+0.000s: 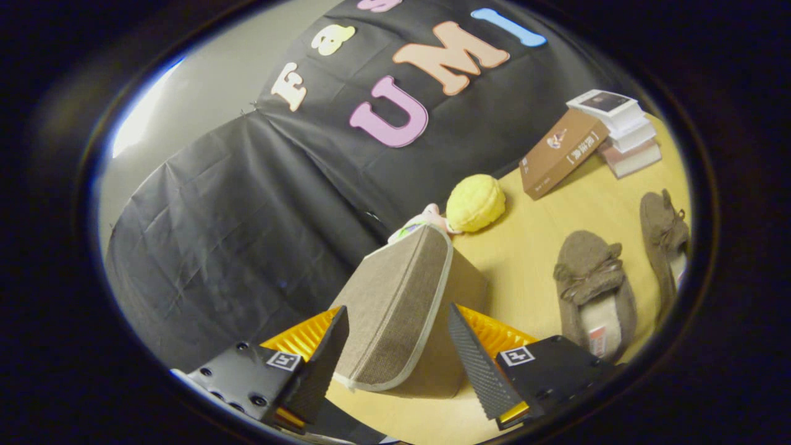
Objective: Open the storage box then place both shoes into the box .Put the left shoe in first, then the right shoe, with the right side of both shoes facing outward in a uniform manner.
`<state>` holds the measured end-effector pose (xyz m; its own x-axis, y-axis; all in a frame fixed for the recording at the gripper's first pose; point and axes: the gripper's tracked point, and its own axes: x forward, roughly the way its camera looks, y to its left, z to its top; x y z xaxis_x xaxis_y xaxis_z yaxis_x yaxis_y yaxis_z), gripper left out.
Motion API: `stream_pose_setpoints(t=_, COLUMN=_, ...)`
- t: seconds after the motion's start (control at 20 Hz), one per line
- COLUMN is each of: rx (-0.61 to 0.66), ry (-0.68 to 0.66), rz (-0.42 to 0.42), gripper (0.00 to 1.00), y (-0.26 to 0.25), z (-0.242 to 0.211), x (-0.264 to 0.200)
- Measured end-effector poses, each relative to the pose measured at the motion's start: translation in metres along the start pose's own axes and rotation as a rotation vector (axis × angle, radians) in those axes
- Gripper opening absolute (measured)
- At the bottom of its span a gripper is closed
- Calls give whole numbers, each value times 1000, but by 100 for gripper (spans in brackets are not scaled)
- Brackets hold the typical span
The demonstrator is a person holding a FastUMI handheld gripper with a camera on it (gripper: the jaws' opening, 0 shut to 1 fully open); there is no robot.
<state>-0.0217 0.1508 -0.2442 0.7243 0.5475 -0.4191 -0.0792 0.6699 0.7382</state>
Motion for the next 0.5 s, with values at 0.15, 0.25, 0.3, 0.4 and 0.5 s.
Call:
stream_pose_setpoints(t=0.15, rx=57, ry=48, rz=20, gripper=100, y=-3, z=-15, x=12)
stream_pose_setpoints(t=0.25, rx=94, ry=62, rz=37, gripper=100, y=-3, z=-20, x=17)
stream_pose_setpoints(t=0.3, rx=114, ry=70, rz=44, gripper=100, y=-4, z=-22, x=19)
stream_pose_setpoints(t=0.4, rx=160, ry=88, rz=47, gripper=100, y=-9, z=-27, x=22)
stream_pose_setpoints(t=0.5, rx=237, ry=102, rz=80, gripper=100, y=-7, z=-30, x=23)
